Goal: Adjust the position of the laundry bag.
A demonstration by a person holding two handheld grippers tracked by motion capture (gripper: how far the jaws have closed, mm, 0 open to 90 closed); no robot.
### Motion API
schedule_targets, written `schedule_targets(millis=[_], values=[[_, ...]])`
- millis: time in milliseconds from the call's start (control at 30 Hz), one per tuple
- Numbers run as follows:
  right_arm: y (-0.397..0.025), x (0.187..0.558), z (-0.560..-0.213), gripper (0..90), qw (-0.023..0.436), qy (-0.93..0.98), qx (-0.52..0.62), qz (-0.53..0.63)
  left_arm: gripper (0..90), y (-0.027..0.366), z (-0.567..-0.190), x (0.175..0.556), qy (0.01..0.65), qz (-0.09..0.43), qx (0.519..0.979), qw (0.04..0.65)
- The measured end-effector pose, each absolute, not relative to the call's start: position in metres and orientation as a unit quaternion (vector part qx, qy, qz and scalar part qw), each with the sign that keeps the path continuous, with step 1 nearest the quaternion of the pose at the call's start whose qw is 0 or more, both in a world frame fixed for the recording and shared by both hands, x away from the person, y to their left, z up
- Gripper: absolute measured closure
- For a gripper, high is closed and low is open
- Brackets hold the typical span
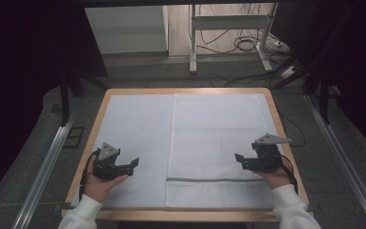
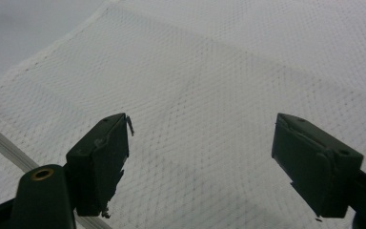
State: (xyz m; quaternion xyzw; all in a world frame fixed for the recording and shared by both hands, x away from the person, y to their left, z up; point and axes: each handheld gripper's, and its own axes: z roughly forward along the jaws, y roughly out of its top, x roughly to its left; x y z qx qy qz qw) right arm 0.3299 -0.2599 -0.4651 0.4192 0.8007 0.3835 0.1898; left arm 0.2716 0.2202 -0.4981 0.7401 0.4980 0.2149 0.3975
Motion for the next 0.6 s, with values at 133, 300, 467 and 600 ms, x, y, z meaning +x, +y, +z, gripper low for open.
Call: schedule_targets(millis=[133, 300, 467, 600], values=[[-0.2613, 0.3298, -0.4669, 19.2, 0.188, 0.803, 0.416, 0.383, 18.7, 0.2193, -0.4987, 0.2716, 0.497, 0.203, 0.743, 0.401], [-0.2612, 0.3294, -0.468, 18.7, 0.193, 0.803, 0.411, 0.386, 17.7, 0.2193, -0.4982, 0.2719, 0.514, 0.208, 0.735, 0.39], [-0.2615, 0.3293, -0.4681, 19.1, 0.195, 0.803, 0.408, 0.387, 18.5, 0.2175, -0.4966, 0.273, 0.524, 0.202, 0.735, 0.38], [-0.2633, 0.3295, -0.4672, 19.0, 0.203, 0.801, 0.407, 0.388, 18.8, 0.2153, -0.4953, 0.2744, 0.534, 0.193, 0.733, 0.374]])
